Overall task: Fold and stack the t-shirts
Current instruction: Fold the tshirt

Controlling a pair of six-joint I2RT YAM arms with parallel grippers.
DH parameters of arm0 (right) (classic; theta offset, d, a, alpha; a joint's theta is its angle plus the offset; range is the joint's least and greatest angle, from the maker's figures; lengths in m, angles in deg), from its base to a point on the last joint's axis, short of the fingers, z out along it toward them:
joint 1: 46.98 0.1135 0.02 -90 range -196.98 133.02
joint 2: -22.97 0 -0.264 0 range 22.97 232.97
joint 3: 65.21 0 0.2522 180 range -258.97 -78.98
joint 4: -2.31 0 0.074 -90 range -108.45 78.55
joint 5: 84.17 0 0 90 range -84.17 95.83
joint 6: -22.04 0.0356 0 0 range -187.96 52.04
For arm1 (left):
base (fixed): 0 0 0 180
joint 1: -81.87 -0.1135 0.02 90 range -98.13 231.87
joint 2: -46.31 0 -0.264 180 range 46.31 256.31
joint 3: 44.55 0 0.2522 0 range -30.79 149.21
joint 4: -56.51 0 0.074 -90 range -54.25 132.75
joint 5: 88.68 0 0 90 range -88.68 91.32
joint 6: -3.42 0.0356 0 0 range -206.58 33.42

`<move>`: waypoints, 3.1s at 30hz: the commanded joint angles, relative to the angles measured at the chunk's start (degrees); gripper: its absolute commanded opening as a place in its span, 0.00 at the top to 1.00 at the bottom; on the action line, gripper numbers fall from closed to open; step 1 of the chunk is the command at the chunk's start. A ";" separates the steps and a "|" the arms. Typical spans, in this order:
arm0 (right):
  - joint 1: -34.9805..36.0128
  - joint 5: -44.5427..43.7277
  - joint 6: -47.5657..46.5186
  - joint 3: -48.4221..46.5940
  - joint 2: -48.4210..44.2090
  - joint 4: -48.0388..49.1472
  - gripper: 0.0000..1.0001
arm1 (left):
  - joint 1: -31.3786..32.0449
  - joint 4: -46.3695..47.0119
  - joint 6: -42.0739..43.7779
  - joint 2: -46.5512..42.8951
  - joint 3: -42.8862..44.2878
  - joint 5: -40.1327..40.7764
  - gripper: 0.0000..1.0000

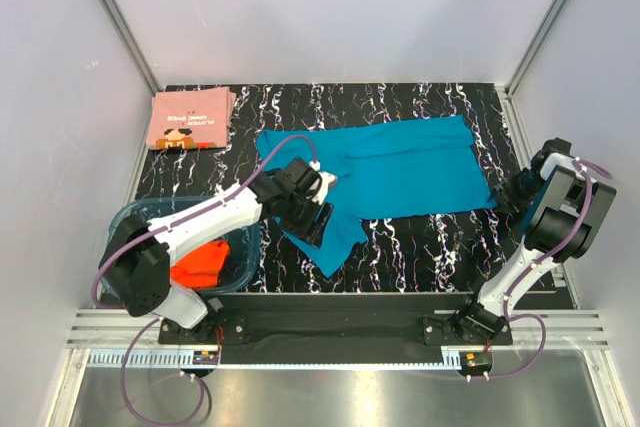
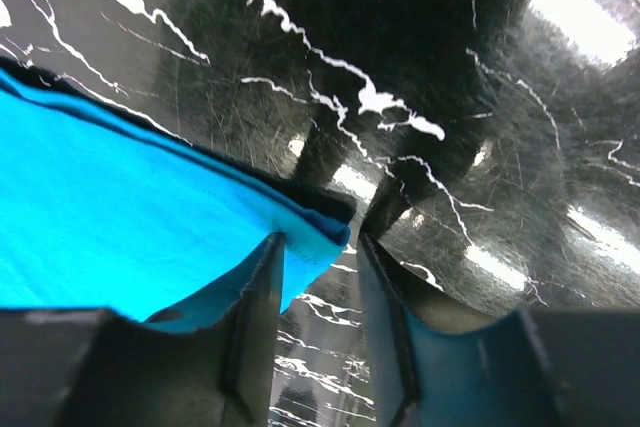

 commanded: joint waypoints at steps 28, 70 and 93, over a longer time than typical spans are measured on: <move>-1.34 -0.90 -2.37 -0.96 2.52 1.23 1.00 | 17.10 7.16 -5.50 14.85 0.37 11.26 0.45; 5.08 -6.44 -2.64 -12.71 0.84 -8.78 1.00 | -0.82 -11.20 5.75 9.66 20.31 10.90 1.00; 7.28 -1.35 -3.26 -33.99 15.70 -13.62 1.00 | -15.06 -17.00 3.38 30.31 55.55 15.83 1.00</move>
